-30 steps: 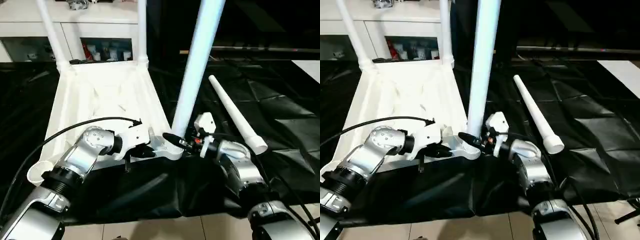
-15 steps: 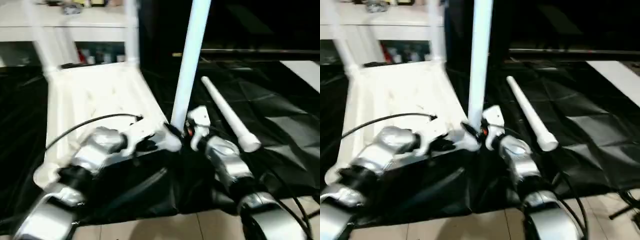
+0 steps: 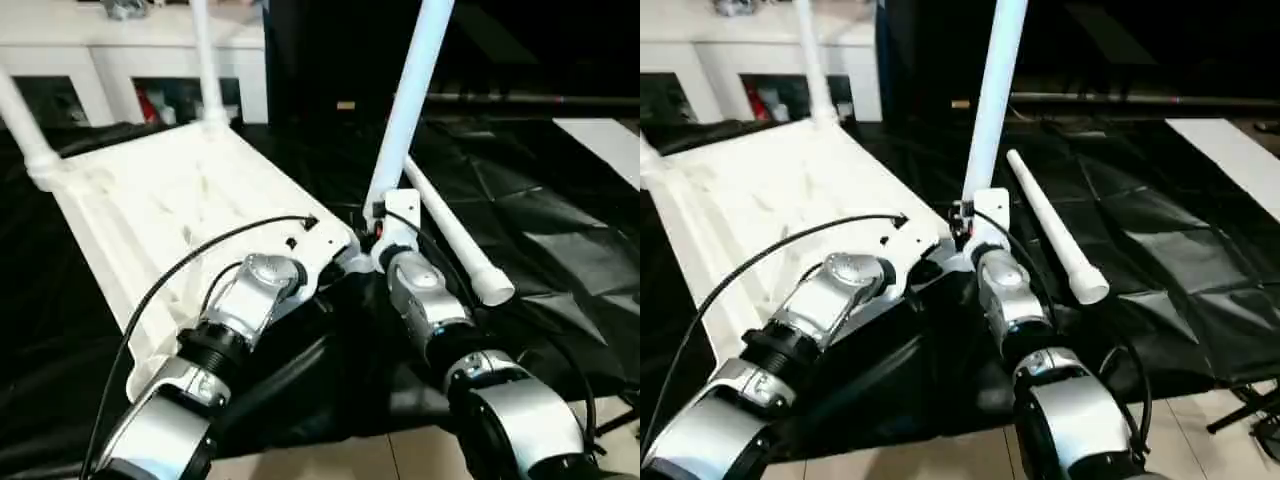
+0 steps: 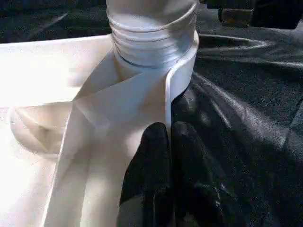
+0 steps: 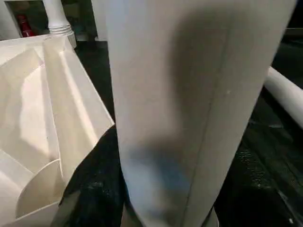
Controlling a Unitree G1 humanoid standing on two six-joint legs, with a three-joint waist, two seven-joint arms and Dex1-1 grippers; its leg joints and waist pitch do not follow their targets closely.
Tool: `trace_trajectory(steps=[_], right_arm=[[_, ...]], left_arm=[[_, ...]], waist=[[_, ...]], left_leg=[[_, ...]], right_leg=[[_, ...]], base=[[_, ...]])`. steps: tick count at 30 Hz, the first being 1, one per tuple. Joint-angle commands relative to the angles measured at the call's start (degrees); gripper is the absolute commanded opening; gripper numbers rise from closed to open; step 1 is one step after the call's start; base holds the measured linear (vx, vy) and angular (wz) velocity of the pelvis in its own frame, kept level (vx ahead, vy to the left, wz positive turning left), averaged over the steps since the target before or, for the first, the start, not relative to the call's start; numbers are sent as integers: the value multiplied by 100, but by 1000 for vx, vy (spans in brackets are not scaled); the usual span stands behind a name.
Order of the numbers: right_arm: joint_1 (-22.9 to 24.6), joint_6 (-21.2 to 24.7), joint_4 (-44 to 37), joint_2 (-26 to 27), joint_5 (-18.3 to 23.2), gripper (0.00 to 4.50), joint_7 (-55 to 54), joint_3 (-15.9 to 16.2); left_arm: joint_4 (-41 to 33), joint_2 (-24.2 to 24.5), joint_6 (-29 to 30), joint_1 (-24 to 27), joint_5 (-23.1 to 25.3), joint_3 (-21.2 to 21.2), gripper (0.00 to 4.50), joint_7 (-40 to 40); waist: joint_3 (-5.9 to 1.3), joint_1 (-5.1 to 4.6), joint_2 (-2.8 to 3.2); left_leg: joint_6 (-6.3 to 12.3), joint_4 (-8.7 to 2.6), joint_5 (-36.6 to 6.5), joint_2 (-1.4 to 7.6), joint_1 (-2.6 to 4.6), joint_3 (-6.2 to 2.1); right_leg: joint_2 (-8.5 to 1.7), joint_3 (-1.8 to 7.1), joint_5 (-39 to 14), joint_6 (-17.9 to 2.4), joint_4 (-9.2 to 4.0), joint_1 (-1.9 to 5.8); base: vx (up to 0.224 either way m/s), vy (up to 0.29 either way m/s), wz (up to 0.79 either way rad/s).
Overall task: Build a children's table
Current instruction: Rotate leg to tighten
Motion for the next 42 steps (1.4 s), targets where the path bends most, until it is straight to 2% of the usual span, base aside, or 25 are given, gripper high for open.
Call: trace_trajectory(steps=[1, 3, 6, 7, 9, 10, 11, 12, 13, 15, 18, 20, 22, 23, 26, 28, 31, 36, 37, 39, 42], right_arm=[[293, 586, 680, -147, 18, 192, -224, -314], [250, 551, 717, -140, -28, 192, -164, -296], [176, 424, 692, -148, -48, 192, 132, -239], [115, 362, 662, -169, -8, 248, 315, -254], [93, 337, 648, -179, 4, 262, 365, -261], [33, 252, 597, -215, 12, 270, 529, -252], [33, 252, 597, -215, 12, 287, 529, -252], [-34, 163, 544, -261, 19, 287, 754, -259], [-56, 140, 522, -278, 27, 307, 839, -265], [-93, 59, 437, -326, 32, 319, 1038, -275], [-109, -38, 280, -408, 56, 344, 1385, -293], [-105, -76, 160, -482, 98, 365, 1677, -301], [-29, -105, -27, -593, 114, 383, 2146, -246], [19, -110, -118, -642, 104, 392, 2357, -197], [200, -110, -436, -791, 101, 409, 2929, -67], [396, 106, -841, -929, 247, 432, 3550, -19], [642, 299, -1322, -1134, 295, 438, 4169, 176], [885, 474, -1755, -1330, 296, 438, 4707, 369], [1110, 535, -2116, -1523, 211, 438, 5096, 574], [1264, 577, -2365, -1650, 109, 438, 5310, 685], [1404, 550, -2583, -1787, 16, 438, 5482, 815]], left_arm=[[23, 131, 182, 190, 56, -1, 0, -24], [-13, 145, 169, 202, 56, -12, 0, -21], [-11, 188, 62, 187, 38, -4, 0, -83], [-23, 208, -1, 170, 30, 4, 0, -89], [-23, 220, -37, 163, 35, 2, 0, -87], [-18, 258, -92, 146, 53, -13, 0, -104], [-18, 258, -92, 146, 53, -13, 0, -104], [-13, 294, -132, 130, 60, -26, 0, -123], [-11, 304, -137, 125, 58, -25, 0, -130], [-9, 346, -188, 118, 57, -34, 0, -176], [2, 418, -258, 111, 62, -34, 0, -233], [11, 466, -303, 107, 65, -24, 0, -265], [11, 537, -372, 108, 51, -25, 0, -353], [11, 570, -408, 110, 44, -22, 0, -394], [23, 677, -608, 120, 21, -48, 0, -600], [10, 771, -696, 128, -23, -52, 0, -784], [-15, 926, -955, 172, -94, -56, 0, -1069], [-77, 1092, -1147, 248, -179, -48, 0, -1369], [-282, 1287, -1495, 407, -343, -81, 0, -1902], [-429, 1424, -1810, 525, -464, -109, 0, -2284], [-550, 1552, -1903, 619, -521, -145, 0, -2521]], waist=[[-155, 18, 69], [-145, 4, 62], [-145, -3, 59], [-146, -10, 65], [-147, -24, 62], [-163, -9, 111], [-179, -14, 83], [-194, -3, 102], [-198, -6, 86], [-211, 13, 92], [-205, 32, 80], [-199, 29, 117], [-200, 35, 108], [-202, 33, 124], [-201, 29, 117], [-210, 30, 97], [-218, 24, 103], [-203, 34, 90], [-192, 48, 74], [-213, 58, 64], [-209, 63, 75]], left_leg=[[42, -389, -1424, 148, -17, -36], [0, -402, -1604, 156, -13, -44], [-11, -408, -1629, 156, -24, -51], [-5, -405, -1611, 158, -18, -47], [9, -403, -1572, 163, -22, -48], [23, -382, -1485, 164, -6, -38], [44, -362, -1380, 161, -18, -30], [81, -346, -1100, 155, -39, -31], [155, -318, -922, 142, -48, -16], [262, -284, -675, 128, -58, -5], [405, -265, -583, 131, -73, 3], [458, -259, -545, 138, -82, 1], [523, -242, -438, 148, -85, 5], [537, -236, -365, 145, -92, 2], [680, -206, -255, 132, -94, 6], [770, -190, -191, 137, -92, 1], [854, -172, -130, 151, -80, -4], [767, -183, -322, 160, -65, 1], [770, -182, -314, 148, -76, -3], [763, -169, -218, 159, -79, -1], [769, -161, -181, 153, -64, 13]], right_leg=[[-386, 281, -628, -941, -519, 142], [-396, 289, -944, -894, -550, 133], [-398, 295, -1009, -858, -557, 134], [-396, 296, -976, -865, -559, 128], [-396, 295, -893, -911, -548, 133], [-406, 305, -695, -988, -533, 126], [-399, 308, -472, -1018, -516, 151], [-378, 299, 13, -1096, -449, 176], [-365, 288, 358, -1170, -425, 187], [-365, 286, 737, -1272, -389, 204], [-381, 275, 802, -1384, -376, 222], [-381, 273, 742, -1416, -373, 219], [-386, 271, 762, -1453, -365, 224], [-384, 273, 842, -1468, -352, 231], [-364, 264, 1153, -1507, -337, 240], [-367, 261, 1303, -1558, -308, 254], [-367, 255, 1436, -1641, -289, 244], [-377, 265, 1057, -1641, -316, 237], [-377, 263, 998, -1624, -328, 249], [-380, 272, 1144, -1558, -296, 255], [-360, 262, 1230, -1611, -283, 226]], base=[[0, 0, 0], [0, 0, 0], [0, 0, 0], [0, 0, 0], [0, 0, 0], [0, 0, 0], [0, 0, 0], [0, 0, 0], [0, 0, 0], [0, 0, 0], [0, 0, 0], [0, 0, 0], [0, 0, 0], [0, 0, 0], [0, 0, 0], [0, 0, 0], [0, 0, 0], [0, 0, 0], [0, 0, 0], [0, 0, 0], [0, 0, 0]])
